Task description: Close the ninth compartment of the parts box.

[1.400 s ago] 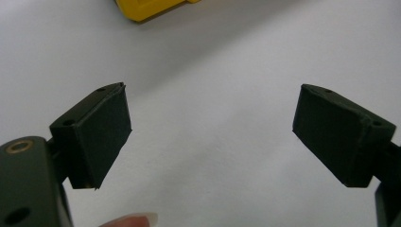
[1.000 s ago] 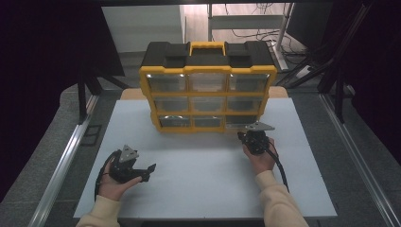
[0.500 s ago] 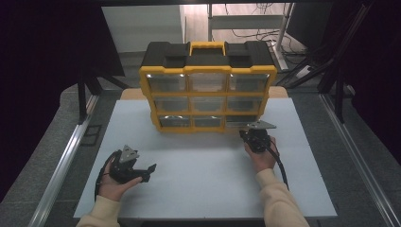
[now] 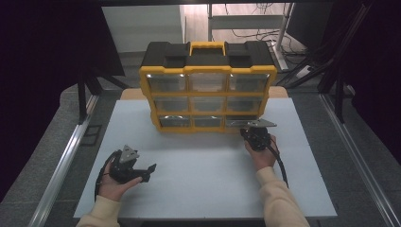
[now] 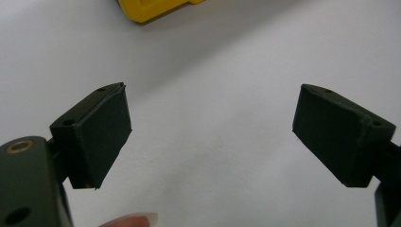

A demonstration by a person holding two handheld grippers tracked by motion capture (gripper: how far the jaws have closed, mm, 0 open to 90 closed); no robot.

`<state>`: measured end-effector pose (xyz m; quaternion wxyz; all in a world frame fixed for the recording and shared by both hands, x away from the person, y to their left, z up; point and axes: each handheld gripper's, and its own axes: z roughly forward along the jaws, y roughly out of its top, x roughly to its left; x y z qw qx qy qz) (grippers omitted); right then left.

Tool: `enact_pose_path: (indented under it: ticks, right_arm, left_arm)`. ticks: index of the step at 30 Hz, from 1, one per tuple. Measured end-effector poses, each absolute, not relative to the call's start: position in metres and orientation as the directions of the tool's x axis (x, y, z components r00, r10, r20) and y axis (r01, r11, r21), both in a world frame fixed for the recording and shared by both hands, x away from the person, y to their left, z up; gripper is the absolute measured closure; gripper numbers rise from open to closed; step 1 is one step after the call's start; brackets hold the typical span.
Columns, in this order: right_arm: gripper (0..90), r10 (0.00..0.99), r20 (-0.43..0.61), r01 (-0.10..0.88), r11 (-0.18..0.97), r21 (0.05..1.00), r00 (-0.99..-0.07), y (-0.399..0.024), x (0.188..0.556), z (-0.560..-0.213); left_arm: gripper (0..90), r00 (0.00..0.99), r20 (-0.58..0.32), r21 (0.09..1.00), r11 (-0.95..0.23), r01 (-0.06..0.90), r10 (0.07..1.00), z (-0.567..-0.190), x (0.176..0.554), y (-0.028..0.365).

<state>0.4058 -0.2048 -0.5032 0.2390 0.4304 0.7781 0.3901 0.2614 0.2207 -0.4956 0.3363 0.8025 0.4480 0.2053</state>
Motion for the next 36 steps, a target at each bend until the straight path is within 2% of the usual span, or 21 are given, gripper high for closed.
enact_pose_path:
  ticks: [36]
  right_arm:
    - [90.0, 0.876, -0.020, 0.489, 0.288, 0.823, -0.482, -0.207, 0.423, -0.508]
  left_arm:
    - [12.6, 0.512, 0.026, 0.727, -0.368, 0.580, 0.858, -0.496, 0.262, 0.222]
